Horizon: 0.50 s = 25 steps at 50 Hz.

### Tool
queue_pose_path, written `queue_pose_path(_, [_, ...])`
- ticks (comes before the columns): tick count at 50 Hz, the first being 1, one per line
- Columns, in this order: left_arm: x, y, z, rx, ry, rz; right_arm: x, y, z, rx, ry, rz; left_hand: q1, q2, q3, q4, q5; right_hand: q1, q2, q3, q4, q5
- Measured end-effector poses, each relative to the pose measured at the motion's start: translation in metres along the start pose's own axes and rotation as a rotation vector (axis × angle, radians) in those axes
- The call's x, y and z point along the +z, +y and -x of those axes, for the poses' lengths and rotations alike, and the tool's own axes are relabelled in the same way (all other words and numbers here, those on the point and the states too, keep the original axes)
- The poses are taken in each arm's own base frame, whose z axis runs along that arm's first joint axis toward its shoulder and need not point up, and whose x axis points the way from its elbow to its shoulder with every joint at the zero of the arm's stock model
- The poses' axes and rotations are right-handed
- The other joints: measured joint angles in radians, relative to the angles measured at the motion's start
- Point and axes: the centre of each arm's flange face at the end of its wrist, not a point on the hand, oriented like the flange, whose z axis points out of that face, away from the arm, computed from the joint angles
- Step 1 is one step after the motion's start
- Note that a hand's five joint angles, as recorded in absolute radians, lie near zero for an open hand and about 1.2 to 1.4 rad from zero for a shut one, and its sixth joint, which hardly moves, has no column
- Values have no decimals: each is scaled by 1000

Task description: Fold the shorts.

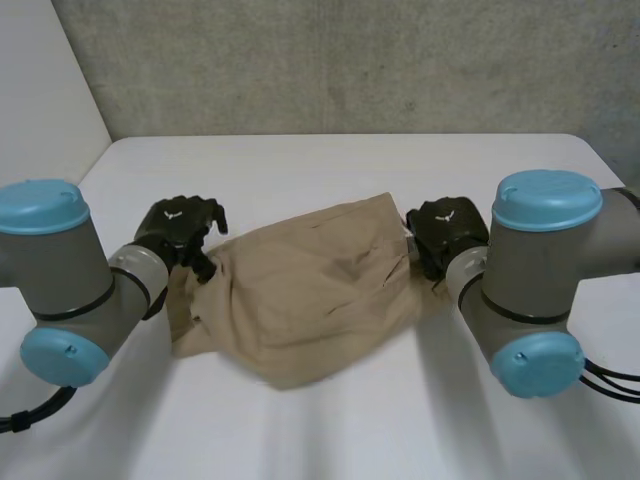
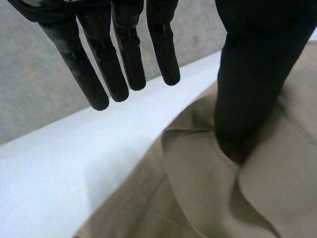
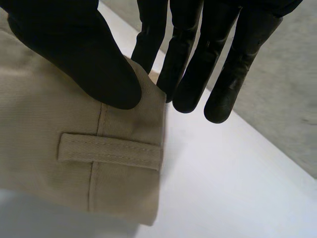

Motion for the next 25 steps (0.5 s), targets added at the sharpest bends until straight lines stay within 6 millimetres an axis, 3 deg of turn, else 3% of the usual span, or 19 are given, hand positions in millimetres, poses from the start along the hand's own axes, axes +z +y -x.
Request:
queue_pose_path(7, [-29,-28,1,7,-49,-62,8,0,-5,2,67,1,-4,-17,-13,-16,-18,0,0,0,0,0])
queue_pose_path(11, [-65,-38,-2,11,-59,-93,9,2,-6,1,75,7,-4,-17,-13,-16,-18,0,0,0,0,0])
queue_pose_path(16, [-91,-29,-11,11,-41,-72,7,5,-5,-1,68,18,-4,-17,-13,-16,-18,0,0,3,0,0])
queue_pose_path(25, [-111,1,-33,18,28,25,5,8,-4,-3,61,30,-4,-17,-13,-16,-14,0,0,6,0,0])
